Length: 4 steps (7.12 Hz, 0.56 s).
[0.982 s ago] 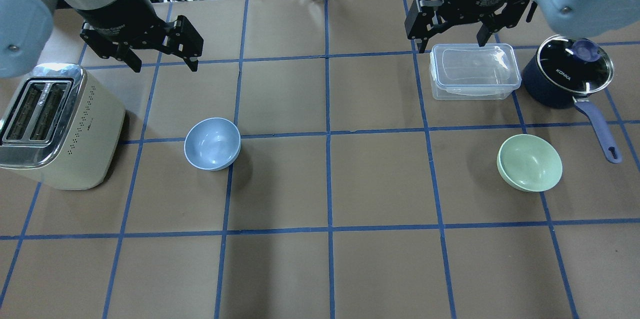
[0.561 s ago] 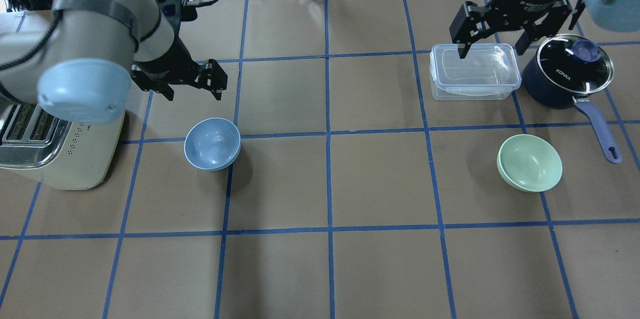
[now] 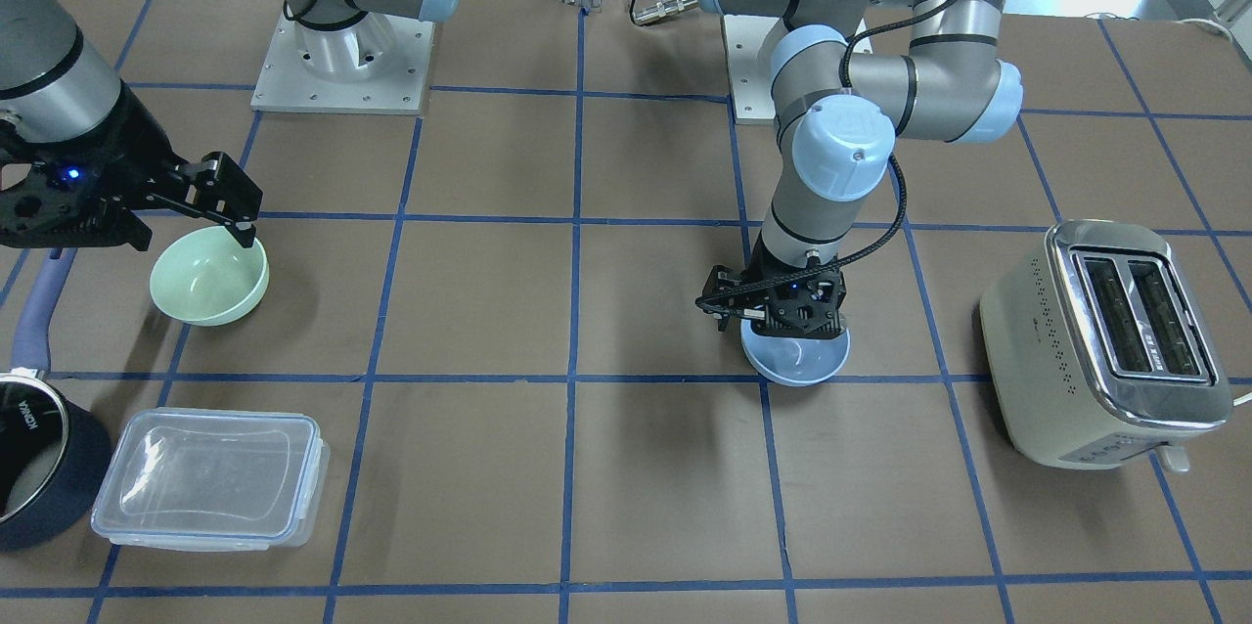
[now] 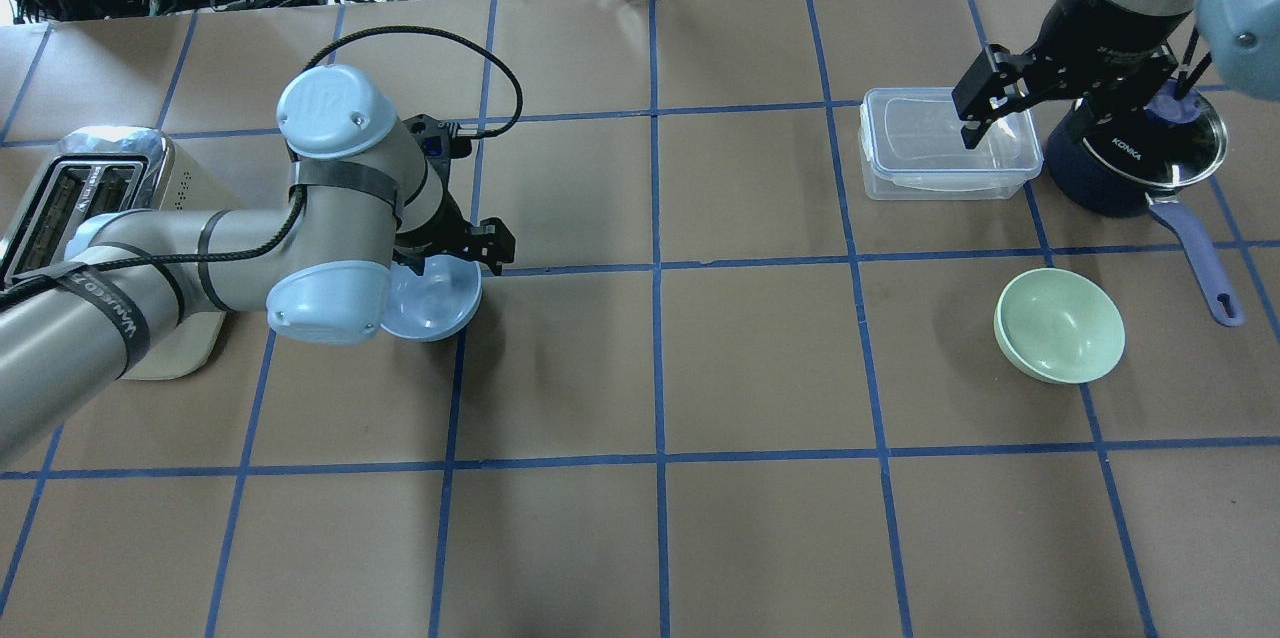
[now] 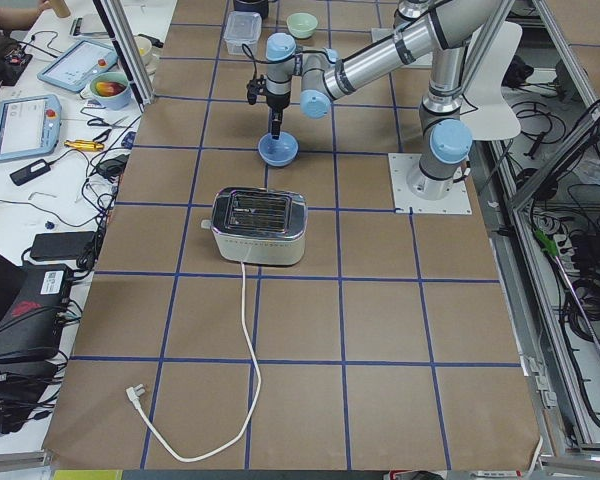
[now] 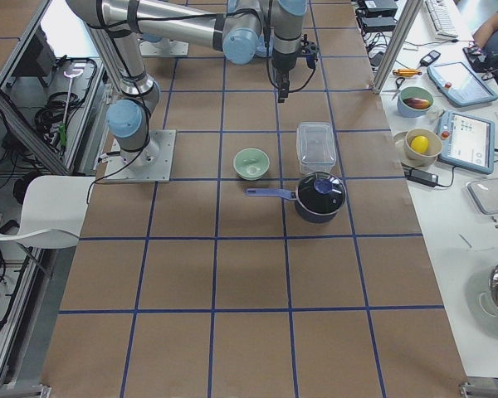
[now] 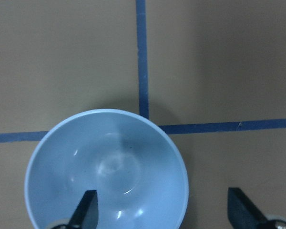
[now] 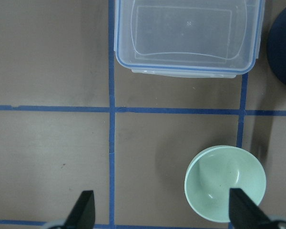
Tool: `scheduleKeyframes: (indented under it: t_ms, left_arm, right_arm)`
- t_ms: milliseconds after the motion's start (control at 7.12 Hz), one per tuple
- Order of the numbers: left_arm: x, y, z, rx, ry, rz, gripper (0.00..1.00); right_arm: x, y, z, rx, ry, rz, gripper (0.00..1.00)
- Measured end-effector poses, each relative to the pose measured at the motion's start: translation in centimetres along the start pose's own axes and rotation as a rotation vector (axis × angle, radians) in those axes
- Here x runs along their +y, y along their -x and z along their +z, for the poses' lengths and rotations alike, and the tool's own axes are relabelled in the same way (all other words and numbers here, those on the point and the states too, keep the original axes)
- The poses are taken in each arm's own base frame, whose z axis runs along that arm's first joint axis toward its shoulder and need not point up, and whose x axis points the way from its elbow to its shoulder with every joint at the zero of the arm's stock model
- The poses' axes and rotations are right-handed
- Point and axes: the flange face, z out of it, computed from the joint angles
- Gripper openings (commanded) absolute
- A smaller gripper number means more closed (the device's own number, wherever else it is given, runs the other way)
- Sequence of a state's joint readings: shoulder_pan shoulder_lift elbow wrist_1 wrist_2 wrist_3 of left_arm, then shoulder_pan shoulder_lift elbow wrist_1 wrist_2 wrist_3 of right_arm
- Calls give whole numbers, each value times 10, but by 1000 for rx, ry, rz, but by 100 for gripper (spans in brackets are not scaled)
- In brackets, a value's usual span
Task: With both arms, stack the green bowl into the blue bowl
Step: 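Grasp light blue bowl rim with left gripper while right grasps green bowl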
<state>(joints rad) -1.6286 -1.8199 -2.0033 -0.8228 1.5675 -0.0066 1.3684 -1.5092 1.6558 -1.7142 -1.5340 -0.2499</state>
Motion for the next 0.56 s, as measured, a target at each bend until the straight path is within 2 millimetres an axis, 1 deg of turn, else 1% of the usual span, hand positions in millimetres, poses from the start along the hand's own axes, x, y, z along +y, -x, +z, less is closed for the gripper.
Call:
scheduleKeyframes:
  t_ms: [140, 281, 421, 561]
  left_arm:
    - [3, -12, 14, 0, 12, 12, 42]
    - [8, -17, 23, -3, 26, 42, 11]
    - [11, -17, 30, -7, 39, 72, 0]
    - [12, -17, 33, -8, 46, 81, 0]
  right_arm:
    - [4, -20, 21, 3, 2, -48, 100]
    - [14, -48, 47, 6, 9, -70, 100]
    - [26, -74, 71, 2, 20, -59, 100]
    - [37, -95, 89, -5, 33, -44, 100]
